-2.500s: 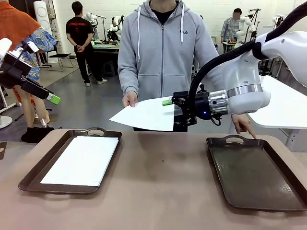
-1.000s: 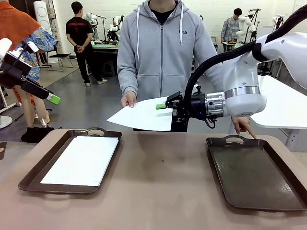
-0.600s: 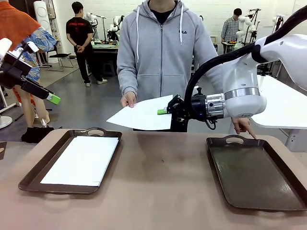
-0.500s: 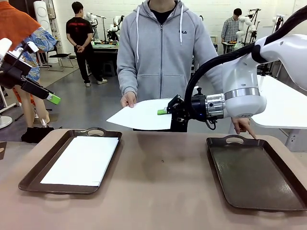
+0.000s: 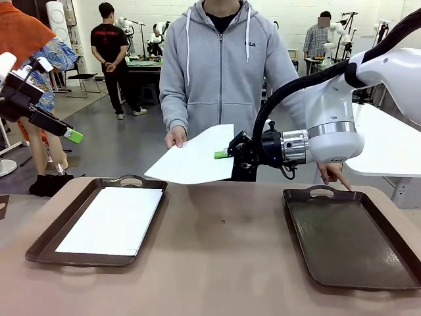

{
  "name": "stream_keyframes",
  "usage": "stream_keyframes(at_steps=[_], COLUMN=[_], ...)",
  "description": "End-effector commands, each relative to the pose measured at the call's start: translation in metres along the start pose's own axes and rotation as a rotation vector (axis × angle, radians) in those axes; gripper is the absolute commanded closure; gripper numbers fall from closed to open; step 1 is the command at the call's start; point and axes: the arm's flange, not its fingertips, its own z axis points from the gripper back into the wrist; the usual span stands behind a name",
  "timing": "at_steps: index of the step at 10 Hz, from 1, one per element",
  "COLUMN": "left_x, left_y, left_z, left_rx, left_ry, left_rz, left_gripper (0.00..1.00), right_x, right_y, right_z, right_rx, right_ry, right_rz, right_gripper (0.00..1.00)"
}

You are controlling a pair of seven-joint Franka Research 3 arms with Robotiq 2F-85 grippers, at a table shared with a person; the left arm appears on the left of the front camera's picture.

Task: Sort the A4 documents.
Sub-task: Receive the A4 Paper, then place the A4 Paper in the designated Handle tray.

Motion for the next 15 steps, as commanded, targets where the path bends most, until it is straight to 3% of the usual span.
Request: stream_keyframes(at_steps=[1, 14, 15], left_x=[-0.001, -0.001, -0.001], left_y=[0.001, 0.001, 0.001], left_z=[0.000, 0.000, 0.000], left_rx=[0.001, 0.001, 0.001], left_ry=[-0.002, -0.002, -0.002], left_rz=[-0.008, -0.008, -0.008], left_gripper=[0.00, 0.00, 0.00], right_x=[0.002, 0.002, -0.007], right_y=[-0.002, -0.002, 0.001], right_z=[0.002, 0.004, 0.026], right_rx=[-0.018, -0.011, -0.010], right_ry=[-0.021, -0.014, -0.015], right_rz=[-0.001, 0.000, -0.002], right_gripper=[1.00, 0.99, 0.99])
